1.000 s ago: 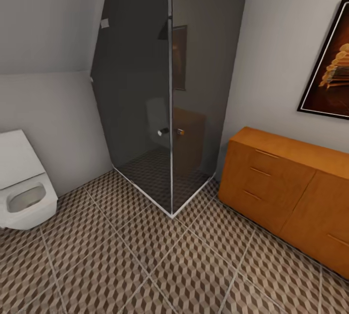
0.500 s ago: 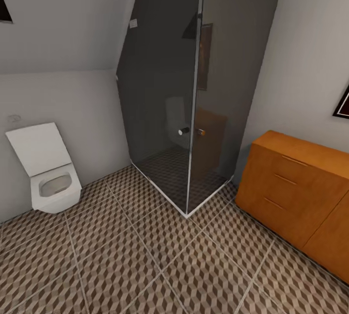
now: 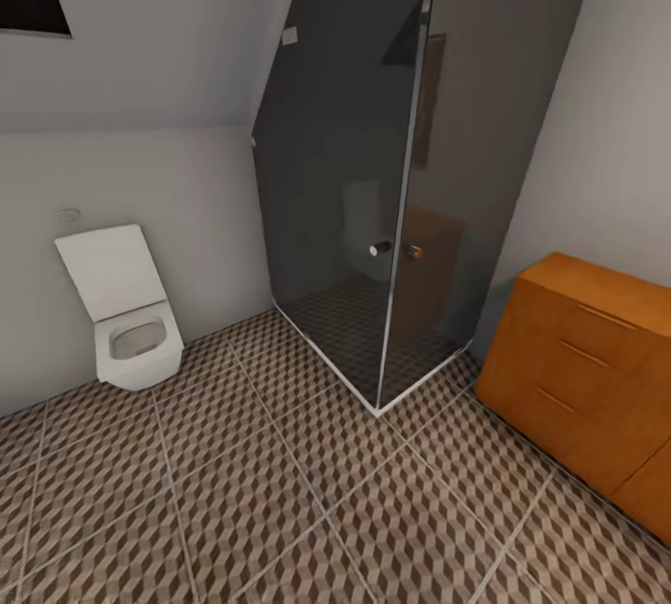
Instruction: Take the four mousetraps from the cabinet in the bathroom and place them on the bathroom floor. Make sure all four end up on the same floor surface, and ensure that at least two of them are either under or directly next to the same bathroom sink.
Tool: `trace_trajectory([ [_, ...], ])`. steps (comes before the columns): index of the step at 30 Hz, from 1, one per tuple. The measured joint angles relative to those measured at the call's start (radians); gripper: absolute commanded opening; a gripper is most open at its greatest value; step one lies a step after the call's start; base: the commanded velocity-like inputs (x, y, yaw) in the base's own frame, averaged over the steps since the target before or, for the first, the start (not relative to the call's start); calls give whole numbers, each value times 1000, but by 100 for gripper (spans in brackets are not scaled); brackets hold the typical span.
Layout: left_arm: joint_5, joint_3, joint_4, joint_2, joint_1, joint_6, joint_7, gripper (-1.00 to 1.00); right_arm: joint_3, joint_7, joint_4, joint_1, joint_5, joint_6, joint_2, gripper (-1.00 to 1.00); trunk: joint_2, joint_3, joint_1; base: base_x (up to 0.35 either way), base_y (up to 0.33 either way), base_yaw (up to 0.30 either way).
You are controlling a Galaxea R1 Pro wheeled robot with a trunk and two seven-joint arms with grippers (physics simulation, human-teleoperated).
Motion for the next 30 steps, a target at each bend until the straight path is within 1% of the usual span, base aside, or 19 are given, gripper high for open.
trace_trajectory([
  [7, 0, 0, 0, 0, 0, 0, 0, -100, 0, 0, 0, 0, 0, 1, 0, -100, 0, -7, 0, 0, 0, 232],
  [30, 0, 0, 0, 0, 0, 0, 0, -100, 0, 0, 0, 0, 2, 2, 0, -100, 0, -23, 0, 0, 0, 271],
])
